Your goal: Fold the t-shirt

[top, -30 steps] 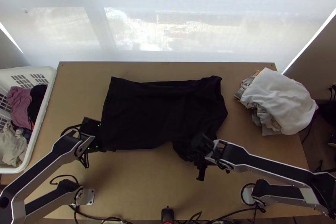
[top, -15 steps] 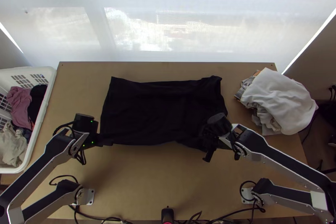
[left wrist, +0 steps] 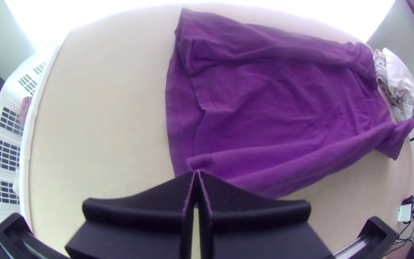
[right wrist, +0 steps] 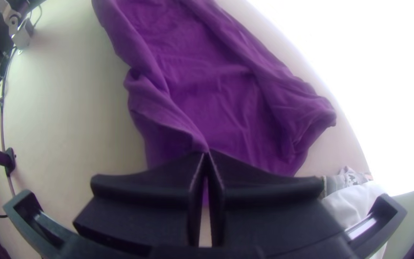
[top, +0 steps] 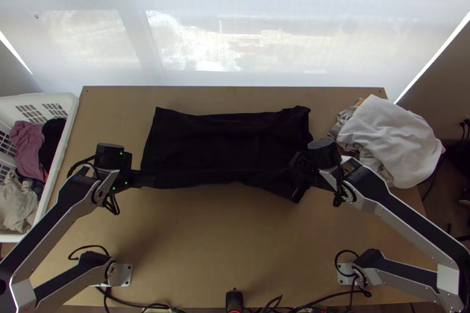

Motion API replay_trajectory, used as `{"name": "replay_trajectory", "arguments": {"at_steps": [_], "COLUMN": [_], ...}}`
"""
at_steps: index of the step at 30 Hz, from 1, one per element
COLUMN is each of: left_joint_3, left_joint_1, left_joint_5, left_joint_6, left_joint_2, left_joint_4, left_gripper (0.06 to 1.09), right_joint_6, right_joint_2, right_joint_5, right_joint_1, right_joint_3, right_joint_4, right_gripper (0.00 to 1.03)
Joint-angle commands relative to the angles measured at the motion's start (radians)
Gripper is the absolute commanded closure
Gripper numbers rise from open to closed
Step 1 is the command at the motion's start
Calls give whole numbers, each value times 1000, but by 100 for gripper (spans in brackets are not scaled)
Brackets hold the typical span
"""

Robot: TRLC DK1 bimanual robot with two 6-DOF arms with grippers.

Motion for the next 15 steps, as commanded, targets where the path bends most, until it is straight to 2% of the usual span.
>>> {"name": "replay_trajectory", "arguments": {"at_steps": [1, 15], "left_joint_3": [77, 243], "left_joint_1": [13, 32], "left_joint_5": [1, -4], "left_joint_6": [5, 28], "left_joint_2": [57, 203], "left_joint_4": [27, 84], "left_gripper": [105, 105], "right_joint_6": [-5, -37], "right_joint_2": [22, 209], "right_joint_5": [0, 0], "right_joint_1": [-73, -157], "right_joint_3": [51, 207], "right_joint_4": [50, 133], "right_gripper": [100, 100]}}
